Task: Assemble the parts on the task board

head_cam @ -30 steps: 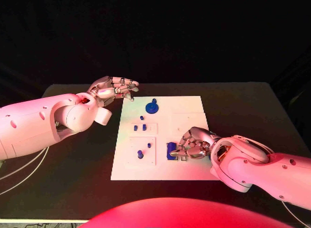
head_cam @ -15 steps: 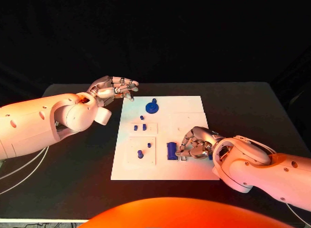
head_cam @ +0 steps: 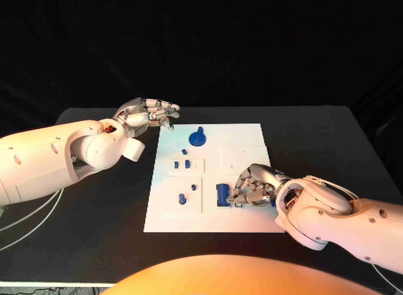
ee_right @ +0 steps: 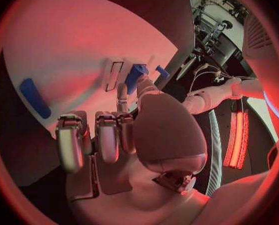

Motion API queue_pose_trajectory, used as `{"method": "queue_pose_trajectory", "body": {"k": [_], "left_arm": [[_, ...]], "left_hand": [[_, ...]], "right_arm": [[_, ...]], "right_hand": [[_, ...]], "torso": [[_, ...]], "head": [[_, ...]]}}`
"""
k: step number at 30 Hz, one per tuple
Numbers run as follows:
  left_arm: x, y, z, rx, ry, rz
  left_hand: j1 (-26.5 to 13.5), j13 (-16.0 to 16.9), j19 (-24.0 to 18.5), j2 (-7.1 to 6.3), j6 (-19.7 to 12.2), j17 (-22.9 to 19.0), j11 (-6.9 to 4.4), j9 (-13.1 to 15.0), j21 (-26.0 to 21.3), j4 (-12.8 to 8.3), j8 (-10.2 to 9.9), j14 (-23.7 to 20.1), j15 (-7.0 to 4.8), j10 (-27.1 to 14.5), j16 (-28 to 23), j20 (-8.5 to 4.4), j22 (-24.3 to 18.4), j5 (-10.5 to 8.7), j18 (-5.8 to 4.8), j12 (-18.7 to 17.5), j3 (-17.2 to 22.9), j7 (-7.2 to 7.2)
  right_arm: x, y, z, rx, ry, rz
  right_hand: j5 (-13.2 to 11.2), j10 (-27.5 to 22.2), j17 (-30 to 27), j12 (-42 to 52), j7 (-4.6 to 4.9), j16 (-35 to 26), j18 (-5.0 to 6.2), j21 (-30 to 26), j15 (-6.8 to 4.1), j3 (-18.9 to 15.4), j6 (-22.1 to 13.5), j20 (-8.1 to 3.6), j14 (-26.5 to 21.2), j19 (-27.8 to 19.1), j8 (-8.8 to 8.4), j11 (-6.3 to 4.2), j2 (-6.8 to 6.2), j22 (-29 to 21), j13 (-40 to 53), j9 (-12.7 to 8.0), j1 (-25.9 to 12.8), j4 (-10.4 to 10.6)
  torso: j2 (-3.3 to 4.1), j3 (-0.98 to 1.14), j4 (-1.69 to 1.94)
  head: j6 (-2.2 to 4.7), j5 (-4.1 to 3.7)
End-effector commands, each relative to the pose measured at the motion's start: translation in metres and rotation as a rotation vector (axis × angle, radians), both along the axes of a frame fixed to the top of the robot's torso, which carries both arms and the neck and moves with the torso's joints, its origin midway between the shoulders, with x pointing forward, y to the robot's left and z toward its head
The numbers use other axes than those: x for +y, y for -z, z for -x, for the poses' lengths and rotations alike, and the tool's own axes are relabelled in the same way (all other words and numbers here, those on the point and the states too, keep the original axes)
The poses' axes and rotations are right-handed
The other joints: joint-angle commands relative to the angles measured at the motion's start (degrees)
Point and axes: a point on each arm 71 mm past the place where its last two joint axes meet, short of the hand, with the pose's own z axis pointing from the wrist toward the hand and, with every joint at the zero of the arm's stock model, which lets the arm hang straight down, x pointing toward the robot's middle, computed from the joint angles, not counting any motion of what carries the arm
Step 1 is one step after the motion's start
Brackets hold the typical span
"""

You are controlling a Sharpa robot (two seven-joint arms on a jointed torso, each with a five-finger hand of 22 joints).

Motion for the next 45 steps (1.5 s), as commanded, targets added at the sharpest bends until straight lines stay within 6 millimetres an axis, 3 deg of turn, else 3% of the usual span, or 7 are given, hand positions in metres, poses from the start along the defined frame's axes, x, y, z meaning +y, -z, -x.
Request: {"method": "queue_pose_trajectory", "body": {"k": [1,10,19,45], "left_arm": [[-0.0023,-0.0009,0.0002,-0.003,0.014,0.014],[-0.0037,-0.0008,0.0,-0.004,0.017,0.015],[-0.0043,-0.0008,-0.0001,-0.004,0.017,0.015],[-0.0028,-0.0006,0.0,-0.003,0.015,0.014]], "left_hand": [[0.0,-0.1,0.5,0.58,-0.5,0.1,0.14,-0.1,-0.3,0.4,0.2,0.1,0.31,-0.4,-0.4,0.02,0.0,0.17,0.69,0.2,-0.1,-0.03],[0.0,-0.1,0.5,0.58,-0.5,0.1,0.14,-0.1,-0.3,0.4,0.2,0.1,0.31,-0.4,-0.4,0.02,0.0,0.17,0.69,0.2,-0.1,-0.03],[0.0,-0.1,0.5,0.58,-0.5,0.1,0.14,-0.1,-0.3,0.4,0.2,0.1,0.31,-0.4,-0.4,0.02,0.0,0.17,0.69,0.2,-0.1,-0.03],[0.0,-0.1,0.5,0.58,-0.5,0.1,0.14,-0.1,-0.3,0.4,0.2,0.1,0.31,-0.4,-0.4,0.02,0.0,0.17,0.69,0.2,-0.1,-0.03]], "right_arm": [[-0.001,-0.0018,0.0008,-0.023,-0.009,-0.008],[0.0013,-0.0014,0.0017,-0.009,-0.02,-0.015],[0.0051,0.0008,0.0007,-0.001,-0.03,-0.001],[0.0043,-0.0021,-0.005,-0.113,-0.007,0.009]], "right_hand": [[0.2,6.2,14.4,0.2,-0.06,-0.1,-0.81,0.3,-0.3,-0.1,0.3,-0.4,6.0,6.0,-0.23,-0.22,-0.36,15.1,15.1,-0.1,-0.4,0.4],[0.2,6.2,14.4,0.2,-0.04,-0.1,-0.81,0.3,-0.26,-0.1,0.4,-0.36,6.0,6.0,-0.26,-0.19,-0.78,15.1,15.1,-0.2,-1.2,0.4],[0.2,6.2,14.4,0.2,-0.07,-0.1,-0.81,0.3,-0.26,0.0,0.4,-0.36,6.0,6.0,-0.27,-0.2,-0.87,15.1,15.1,-0.2,-1.1,0.3],[0.2,6.2,14.4,0.2,-0.12,-0.1,-0.81,0.3,-0.32,0.9,0.6,-0.38,6.0,6.0,-0.35,-0.26,-0.56,15.1,15.1,-0.4,-0.7,0.3]], "torso": [[-0.02,0.02,-0.07],[-0.01,0.04,0.09],[0.02,-0.05,0.05],[-0.01,0.0,0.0]], "head": [[0.11,-0.14],[0.18,-0.19],[0.1,-0.18],[0.06,-0.06]]}}
